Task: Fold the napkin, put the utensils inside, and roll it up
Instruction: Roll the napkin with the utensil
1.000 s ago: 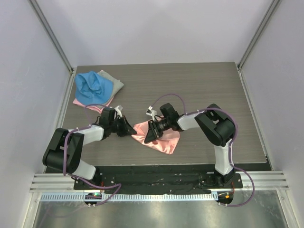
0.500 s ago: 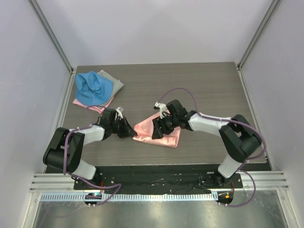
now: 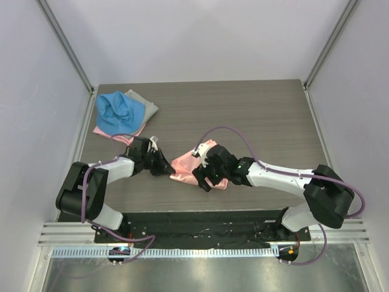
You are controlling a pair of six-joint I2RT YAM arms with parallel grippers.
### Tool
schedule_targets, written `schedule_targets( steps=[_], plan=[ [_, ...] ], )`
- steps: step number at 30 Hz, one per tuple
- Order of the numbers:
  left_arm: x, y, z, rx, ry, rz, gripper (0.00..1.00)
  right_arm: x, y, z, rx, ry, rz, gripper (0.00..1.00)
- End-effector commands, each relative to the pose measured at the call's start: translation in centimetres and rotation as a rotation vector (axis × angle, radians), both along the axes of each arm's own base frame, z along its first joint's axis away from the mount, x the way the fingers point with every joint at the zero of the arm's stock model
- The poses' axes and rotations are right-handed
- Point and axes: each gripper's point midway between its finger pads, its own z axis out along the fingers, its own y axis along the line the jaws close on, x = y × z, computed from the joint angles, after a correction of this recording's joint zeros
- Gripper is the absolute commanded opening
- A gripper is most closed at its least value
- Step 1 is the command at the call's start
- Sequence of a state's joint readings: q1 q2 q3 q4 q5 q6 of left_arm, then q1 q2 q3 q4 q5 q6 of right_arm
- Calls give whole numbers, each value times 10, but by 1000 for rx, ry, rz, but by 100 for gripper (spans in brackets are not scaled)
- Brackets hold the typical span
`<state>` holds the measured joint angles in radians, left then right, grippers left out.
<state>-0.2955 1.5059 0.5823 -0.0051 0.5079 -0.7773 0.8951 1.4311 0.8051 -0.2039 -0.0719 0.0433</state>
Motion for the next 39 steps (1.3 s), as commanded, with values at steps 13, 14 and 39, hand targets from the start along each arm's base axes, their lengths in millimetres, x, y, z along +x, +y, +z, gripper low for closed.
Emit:
schedule_targets(
  steps=[13, 14, 39],
  plan=[
    [5, 0, 7, 27, -1, -27, 0, -3, -20, -28, -143, 48, -84, 75],
    [6, 0, 8, 26, 0, -27, 0, -3, -20, -27, -138, 47, -93, 76],
    [7, 0, 7, 62, 62, -58, 0, -10, -19, -8, -125, 94, -151, 70]
  ],
)
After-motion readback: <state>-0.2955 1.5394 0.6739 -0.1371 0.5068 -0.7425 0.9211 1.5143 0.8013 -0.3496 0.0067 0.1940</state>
